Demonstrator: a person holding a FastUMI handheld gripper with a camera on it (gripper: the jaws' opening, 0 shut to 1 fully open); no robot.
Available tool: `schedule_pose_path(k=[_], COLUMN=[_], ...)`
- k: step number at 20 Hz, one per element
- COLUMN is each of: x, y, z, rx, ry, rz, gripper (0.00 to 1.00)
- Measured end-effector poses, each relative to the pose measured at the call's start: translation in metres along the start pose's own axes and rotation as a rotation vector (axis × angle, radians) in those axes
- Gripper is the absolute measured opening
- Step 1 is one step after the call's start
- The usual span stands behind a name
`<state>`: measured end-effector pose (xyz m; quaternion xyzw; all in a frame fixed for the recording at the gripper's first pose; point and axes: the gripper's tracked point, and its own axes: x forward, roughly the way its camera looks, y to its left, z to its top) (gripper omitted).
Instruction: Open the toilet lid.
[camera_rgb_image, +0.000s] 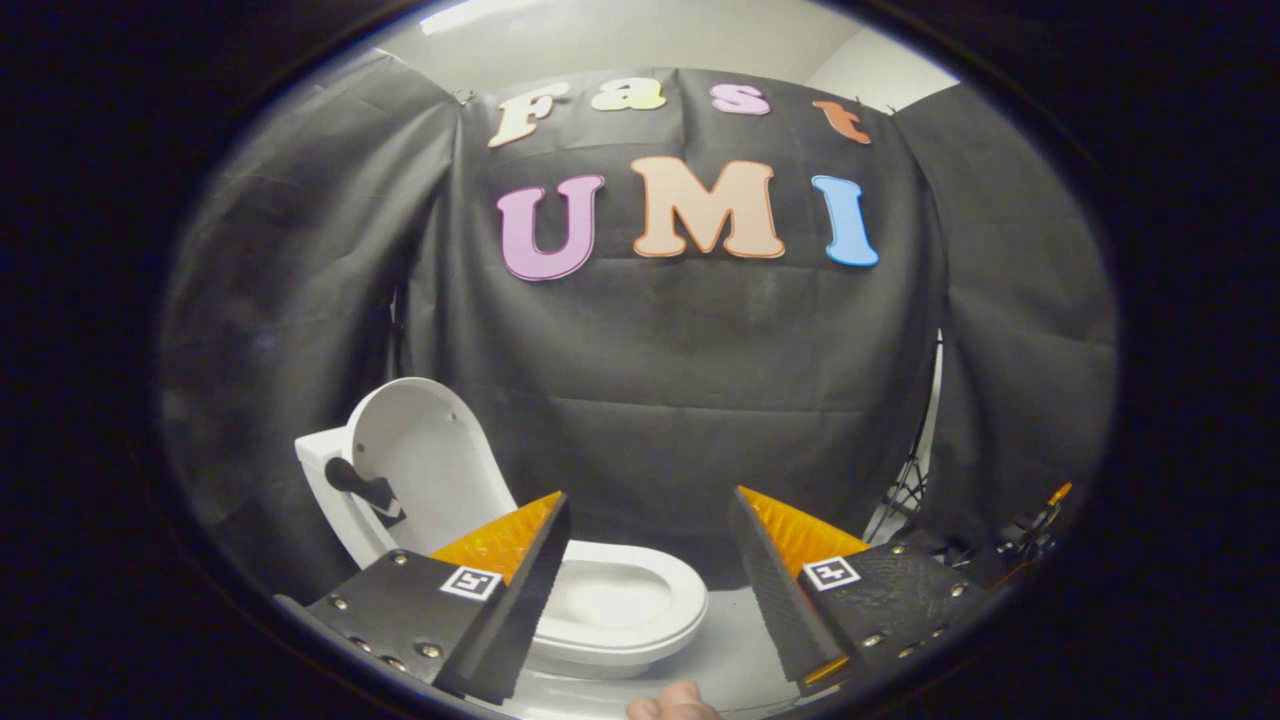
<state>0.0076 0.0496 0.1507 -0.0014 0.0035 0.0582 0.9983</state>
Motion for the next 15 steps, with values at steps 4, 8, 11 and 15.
schedule_pose_path(k=[4,8,11,15], x=[0.006,0.008,0.010,0.009], y=[0.019,0.027,0.024,0.015], z=[-0.008,-0.015,-0.019,-0.015], rx=[-0.016,-0.028,-0.010,0.060], ry=[0.020,0.037,0.052,0.050], rz=[0.031,0.048,0.043,0.046], gripper=[0.94,0.94,0.94,0.94])
